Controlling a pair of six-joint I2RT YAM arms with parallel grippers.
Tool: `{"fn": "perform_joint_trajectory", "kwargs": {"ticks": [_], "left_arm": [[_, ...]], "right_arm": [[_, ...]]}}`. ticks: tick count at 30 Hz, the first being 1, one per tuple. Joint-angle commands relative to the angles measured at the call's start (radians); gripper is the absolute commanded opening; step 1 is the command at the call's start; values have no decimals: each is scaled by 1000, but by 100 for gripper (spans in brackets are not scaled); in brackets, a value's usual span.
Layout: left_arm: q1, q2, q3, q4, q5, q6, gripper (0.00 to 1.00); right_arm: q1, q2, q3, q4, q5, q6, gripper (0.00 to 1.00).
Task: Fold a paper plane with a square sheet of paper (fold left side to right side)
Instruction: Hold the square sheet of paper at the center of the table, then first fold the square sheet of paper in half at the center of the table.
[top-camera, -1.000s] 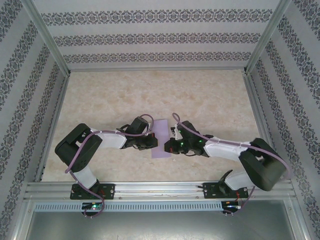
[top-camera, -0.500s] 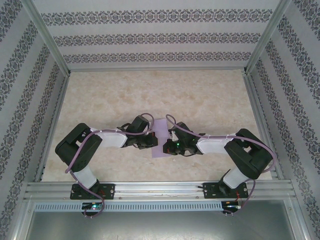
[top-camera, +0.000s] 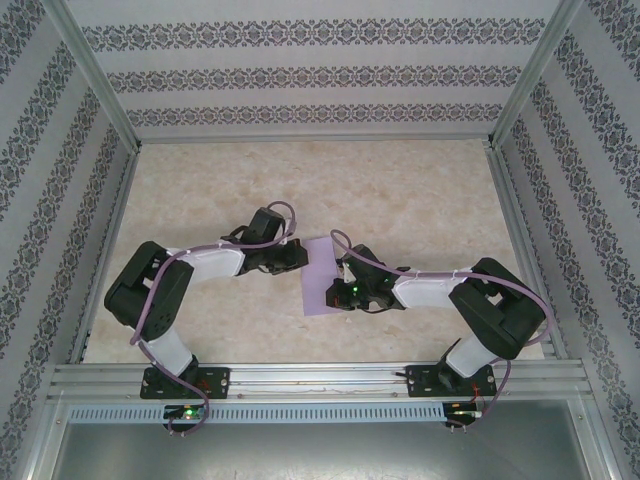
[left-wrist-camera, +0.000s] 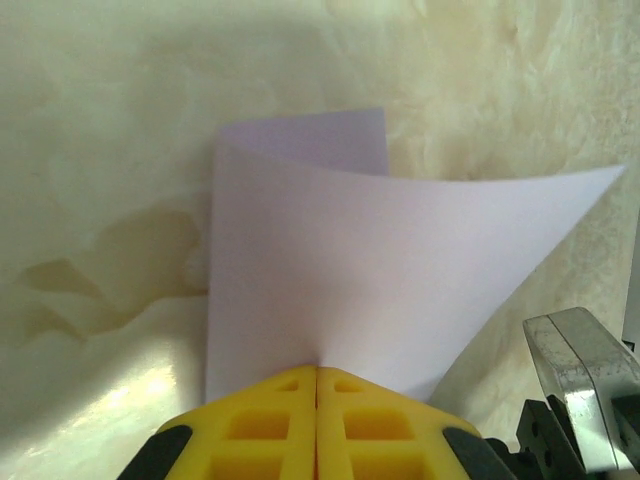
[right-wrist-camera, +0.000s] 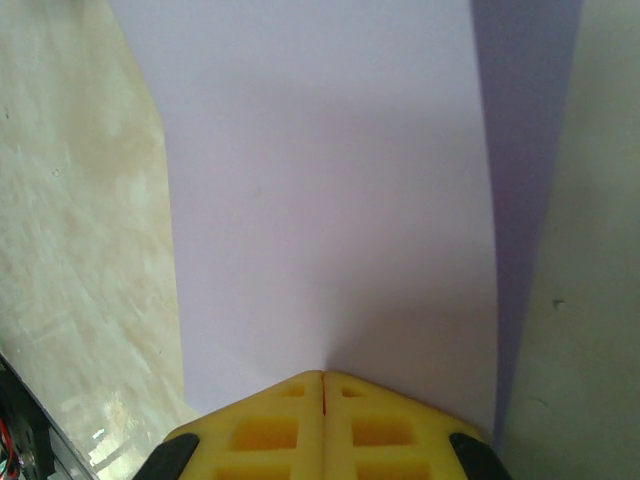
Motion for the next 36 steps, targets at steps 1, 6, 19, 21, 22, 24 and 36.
{"fn": "perform_joint_trajectory", "kwargs": {"ticks": [1,6,19,21,22,24,36], "left_arm": [[4,-56,6,-38,45,56,8],[5,-96,-33,-23,71,83,7],[5,7,-75,231,201,17,4],[4,29,-68,223,192,28,4],[4,35,-63,208,179,39,4],[5,53,-56,173,152,63,4],[12,145,-54,181,100,86,4]], "right_arm": [[13,22,-19,-120,71,-27,0],[13,22,-9,-140,77,-35,0],[14,42,0,-158,82,-50,0],[13,41,5,-172,87,-56,0],[13,42,6,-177,89,-58,0],[13,41,9,-189,92,-62,0],[18,45,23,-242,91,-84,0]]}}
